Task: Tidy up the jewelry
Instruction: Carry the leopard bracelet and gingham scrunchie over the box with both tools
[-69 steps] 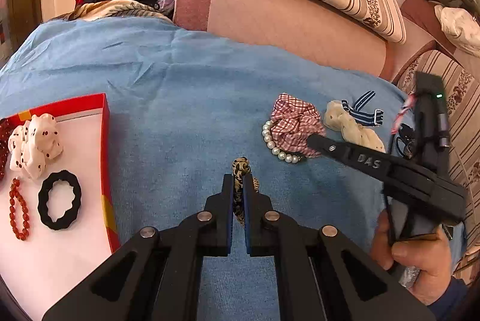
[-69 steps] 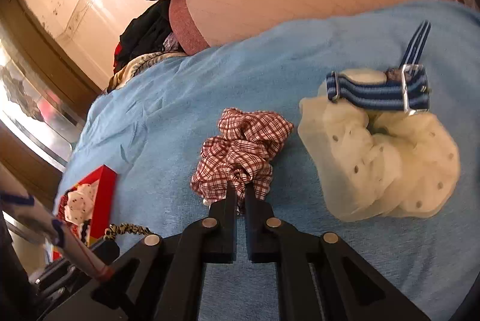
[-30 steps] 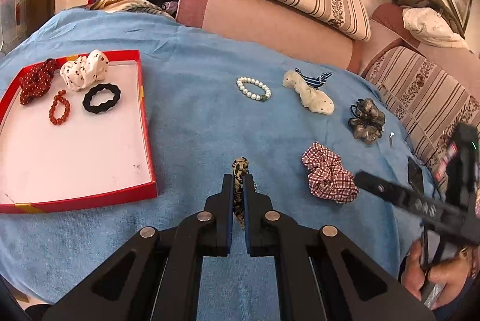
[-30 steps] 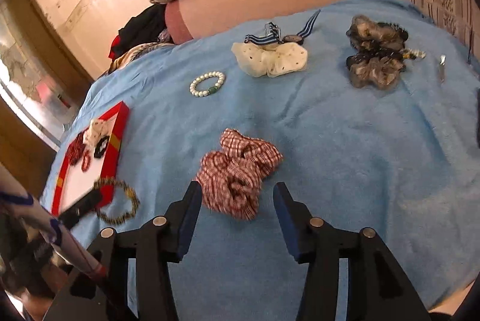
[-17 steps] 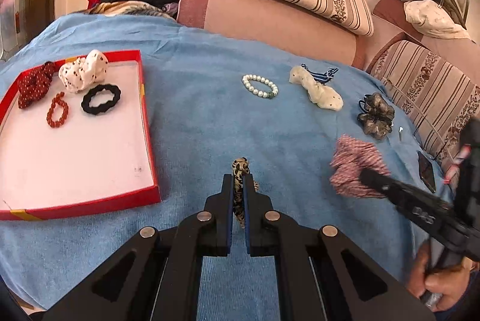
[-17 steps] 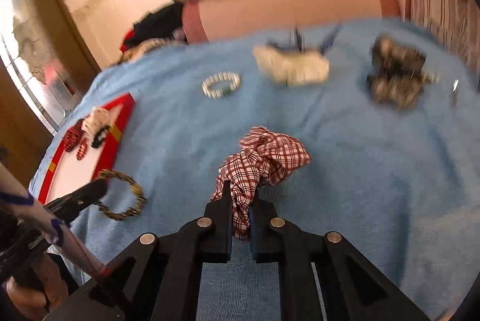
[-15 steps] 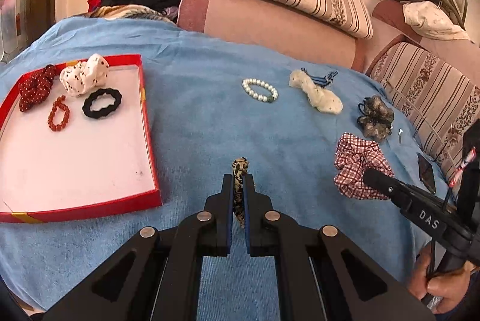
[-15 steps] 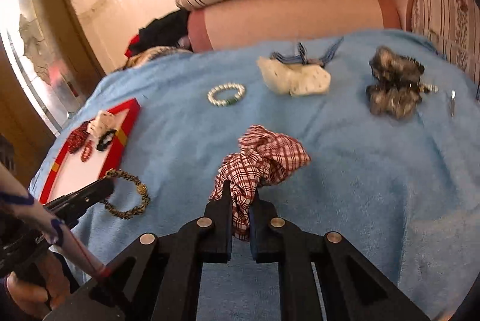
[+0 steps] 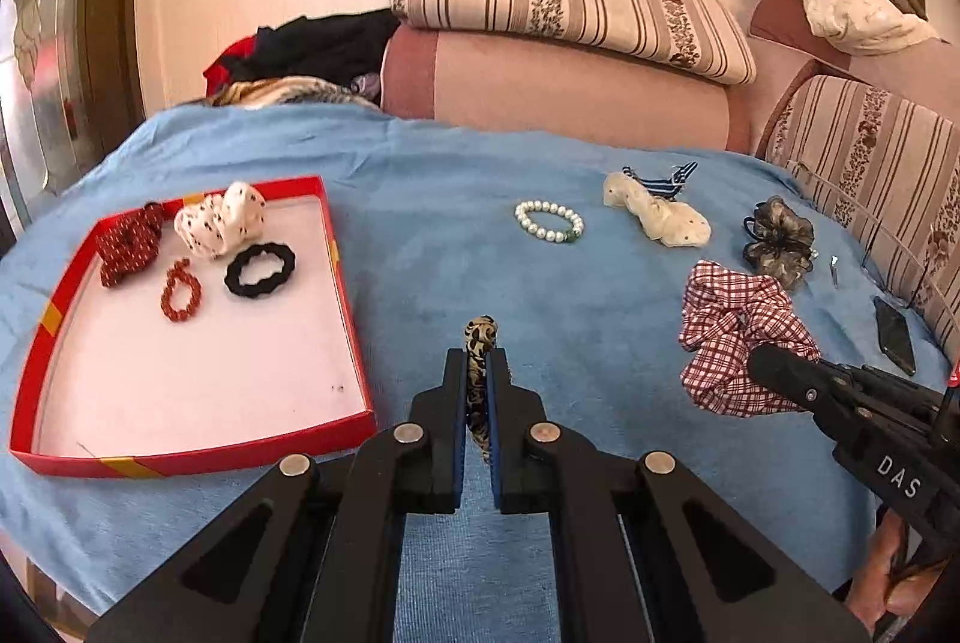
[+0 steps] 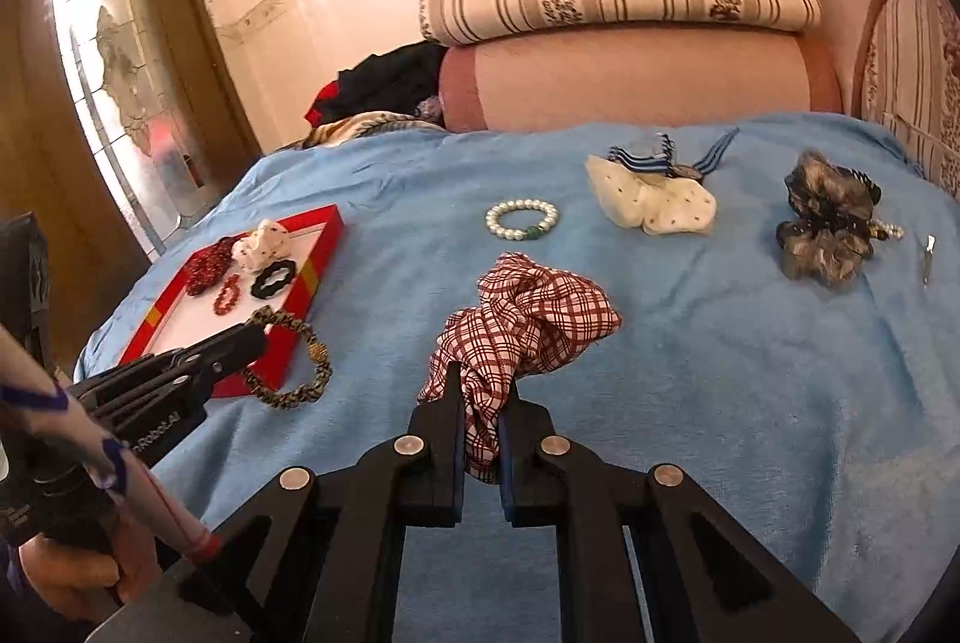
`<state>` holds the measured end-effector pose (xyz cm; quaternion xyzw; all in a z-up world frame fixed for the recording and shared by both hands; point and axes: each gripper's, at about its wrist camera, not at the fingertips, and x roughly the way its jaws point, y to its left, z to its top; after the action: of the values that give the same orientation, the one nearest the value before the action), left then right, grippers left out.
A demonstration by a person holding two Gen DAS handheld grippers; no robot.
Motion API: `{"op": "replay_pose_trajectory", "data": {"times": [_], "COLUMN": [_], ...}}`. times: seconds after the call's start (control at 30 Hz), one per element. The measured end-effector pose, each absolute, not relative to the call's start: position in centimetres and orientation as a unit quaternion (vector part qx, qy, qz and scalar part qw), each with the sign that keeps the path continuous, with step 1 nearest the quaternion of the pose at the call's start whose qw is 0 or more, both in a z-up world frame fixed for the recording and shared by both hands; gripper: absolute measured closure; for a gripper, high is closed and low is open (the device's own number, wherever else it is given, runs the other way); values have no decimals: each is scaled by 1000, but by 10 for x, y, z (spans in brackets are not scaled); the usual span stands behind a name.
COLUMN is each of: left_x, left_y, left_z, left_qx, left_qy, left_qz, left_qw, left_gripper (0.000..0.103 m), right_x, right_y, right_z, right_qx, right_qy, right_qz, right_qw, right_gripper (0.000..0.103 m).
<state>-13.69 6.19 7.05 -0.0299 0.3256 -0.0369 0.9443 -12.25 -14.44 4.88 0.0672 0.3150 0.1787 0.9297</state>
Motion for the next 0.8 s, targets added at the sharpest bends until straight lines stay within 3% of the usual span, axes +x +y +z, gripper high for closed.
{"op": "replay_pose_trajectory", "data": {"times": [0.8], "left_x": [-166], "left_y": [71], "left_z": [98], "left_qx": [-32], "left_qy": [297], "left_qz": [-24], "left_qw": [954], "left_gripper": [97], "right_x": [-154], "right_y": [-133], "right_z": [67], "right_qx": [65], "right_qy": [310], "right_qz": [200], "right_qw": [927], "right_gripper": [94]}}
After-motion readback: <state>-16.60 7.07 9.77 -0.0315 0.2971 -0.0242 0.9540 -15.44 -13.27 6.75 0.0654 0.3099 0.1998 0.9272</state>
